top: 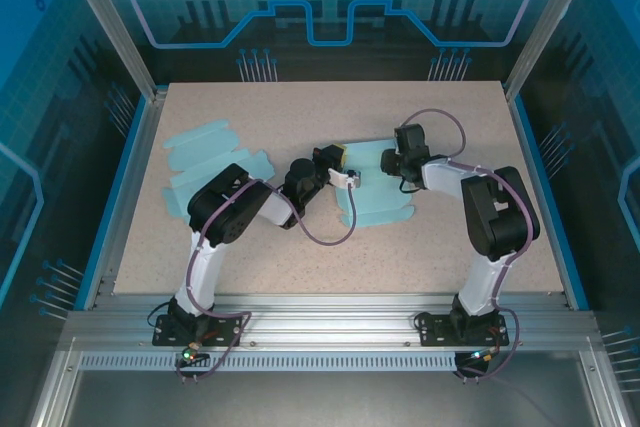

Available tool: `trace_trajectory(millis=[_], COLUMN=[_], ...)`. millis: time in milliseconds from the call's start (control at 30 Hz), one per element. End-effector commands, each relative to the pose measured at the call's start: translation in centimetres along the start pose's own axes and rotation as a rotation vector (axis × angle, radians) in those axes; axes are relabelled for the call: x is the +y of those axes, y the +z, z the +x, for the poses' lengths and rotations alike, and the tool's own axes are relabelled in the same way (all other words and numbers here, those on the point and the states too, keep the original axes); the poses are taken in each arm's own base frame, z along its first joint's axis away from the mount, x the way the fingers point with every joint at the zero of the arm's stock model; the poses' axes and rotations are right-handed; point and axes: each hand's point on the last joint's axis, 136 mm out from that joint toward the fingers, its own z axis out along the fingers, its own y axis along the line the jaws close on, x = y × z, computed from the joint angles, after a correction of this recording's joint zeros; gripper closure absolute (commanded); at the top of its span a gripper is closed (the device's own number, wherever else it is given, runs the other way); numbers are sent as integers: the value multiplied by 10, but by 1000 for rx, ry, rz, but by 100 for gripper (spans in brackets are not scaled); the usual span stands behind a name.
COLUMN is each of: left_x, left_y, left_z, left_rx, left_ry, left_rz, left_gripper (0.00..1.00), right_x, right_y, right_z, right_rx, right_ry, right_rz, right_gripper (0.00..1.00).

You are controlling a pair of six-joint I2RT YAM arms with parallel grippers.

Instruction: Fold the paper box

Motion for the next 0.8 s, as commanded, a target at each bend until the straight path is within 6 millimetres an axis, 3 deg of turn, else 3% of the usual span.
trace_trajectory(millis=[0,333,467,567,767], left_x=[-14,19,22,25,53], left_y=[-5,-10,-10,-10,-20], left_z=[-12,-19,-19,-22,-21], left_rx=[-57,-56,-29,1,37], left_ry=[-34,-156,-158,-159,-305], left_rz=[74,20,13,23,-22], left_gripper=[100,100,100,100,100], right_x=[-11,-11,-11,-18,-37], right_y=[5,-8,-15,-23,-40], right_z=[-6,0,4,6,12], right_rx=[-14,-57,-62,-71,-89], right_ry=[24,-51,-53,-50,-2], right_rz=[84,268,291,342,458], right_gripper=[66,77,80,84,96])
